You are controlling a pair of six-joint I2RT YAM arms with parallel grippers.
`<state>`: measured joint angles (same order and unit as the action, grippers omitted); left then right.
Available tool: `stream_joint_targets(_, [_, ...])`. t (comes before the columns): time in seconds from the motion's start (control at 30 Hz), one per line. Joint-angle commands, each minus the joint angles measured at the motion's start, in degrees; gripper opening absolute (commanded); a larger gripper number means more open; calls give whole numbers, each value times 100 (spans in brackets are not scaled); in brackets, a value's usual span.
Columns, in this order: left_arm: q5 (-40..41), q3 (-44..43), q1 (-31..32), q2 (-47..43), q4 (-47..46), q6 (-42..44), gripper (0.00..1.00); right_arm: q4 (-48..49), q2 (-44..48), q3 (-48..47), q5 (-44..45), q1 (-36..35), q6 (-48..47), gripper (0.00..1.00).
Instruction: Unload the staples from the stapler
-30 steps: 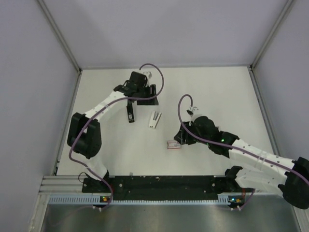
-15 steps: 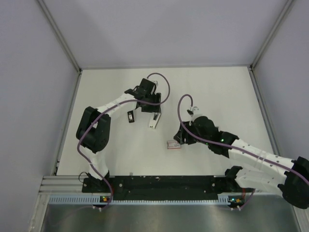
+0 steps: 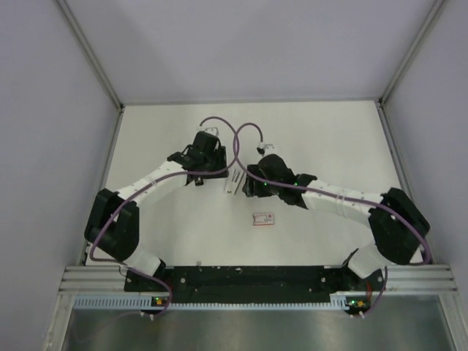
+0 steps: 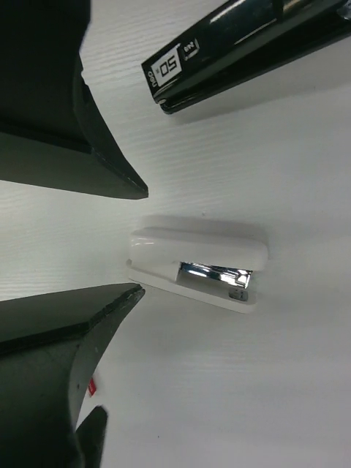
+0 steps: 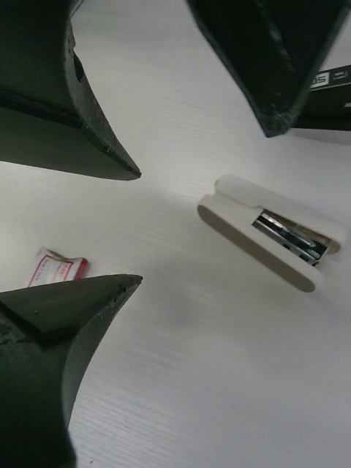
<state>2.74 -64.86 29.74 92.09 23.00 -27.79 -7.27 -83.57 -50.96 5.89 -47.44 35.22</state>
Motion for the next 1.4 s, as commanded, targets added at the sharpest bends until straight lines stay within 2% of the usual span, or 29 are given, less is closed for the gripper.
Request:
stream_joint_targets(0.0, [52,674,6,-867,-577,-463,55,305,-878,-826,307,33,353,55])
stream_joint_targets(0.23, [244,1835,15,-2255,-736,-868,52,358,-1837,-1425,764,33,968,55])
stream_joint_targets(0.43, [324,2346,15,-3091,-666,-895,51,270,-2304,-1838,1168,33,1215,54])
stream_joint_targets(0.7, [7,2592,15,-3268,-692,-868,50,200,-2620,-2120,1502,51,1382,52])
stream_joint_targets(1.17, [-107,2584,6,-3242,-762,-719,50,94,-2919,-2208,1670,138,1567,39])
stream_joint_targets(1.3, [-98,2549,15,-3215,-753,-710,50,85,-2928,-2208,1661,165,1558,30])
stream_joint_targets(1.37, [-99,2549,15,-3206,-754,-710,50,68,-2928,-2190,1661,165,1567,22])
